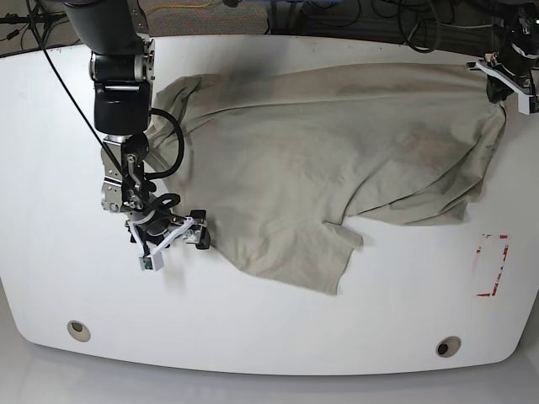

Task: Fold the T-shirt properly
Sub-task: 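Drag the held shirt corner with the right gripper across the table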

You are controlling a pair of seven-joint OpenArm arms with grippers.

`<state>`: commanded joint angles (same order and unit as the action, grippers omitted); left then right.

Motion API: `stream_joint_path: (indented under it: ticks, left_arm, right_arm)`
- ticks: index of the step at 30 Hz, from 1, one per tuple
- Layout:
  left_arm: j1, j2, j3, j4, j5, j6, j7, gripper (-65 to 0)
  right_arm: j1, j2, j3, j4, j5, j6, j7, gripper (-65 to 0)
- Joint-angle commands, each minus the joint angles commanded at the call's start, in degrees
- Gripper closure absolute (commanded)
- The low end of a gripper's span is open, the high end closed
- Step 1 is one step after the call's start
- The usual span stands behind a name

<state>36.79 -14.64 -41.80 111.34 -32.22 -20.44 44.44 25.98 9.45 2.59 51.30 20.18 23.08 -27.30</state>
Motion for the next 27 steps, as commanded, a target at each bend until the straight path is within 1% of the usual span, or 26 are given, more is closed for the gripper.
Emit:
stream_joint_path:
  ticks: [5,8,15,19,21,23,27]
  left_arm:
    - [0.0,0.0,0.09,0.0,0.09,0.0,0.0,0.0]
    - [0.0,0.0,0.09,0.0,0.09,0.0,0.0,0.0]
    - [0.0,0.0,0.09,0.0,0.09,0.09,0.0,0.0]
    - [0.0,0.0,0.09,0.0,0.09,0.09,0.0,0.0]
    - [0.0,0.0,0.09,0.0,0.09,0.09,0.0,0.0]
    - [-0.09,0.0,0.09,0.0,0.09,0.09,0.0,0.0]
    - [-0.09,0.0,0.09,0.0,0.09,0.09,0.0,0.0]
  right_arm:
    - [-0.26,-2.99,-0.09,0.09,-0.09,0.0,-0.09,-56.3]
    - [-0.26,-4.13,-0.09,0.09,-0.09,0.0,-0.09,-56.3]
    - [-0.26,-4.66,-0.18,0.0,-0.09,0.0,-0.09,-55.0]
    - [-0.35,-4.66,-3.25,0.0,-0.09,0.0,-0.09,-52.3]
    - [-0.35,-4.48,-6.68,0.0,-0.09,-0.09,0.09,-51.2]
    - [-0.35,-4.4,-9.14,0.0,-0.09,-0.53,0.18,-51.0]
    - [-0.44,-4.31,-9.41,0.0,-0.09,-0.62,0.26,-51.0]
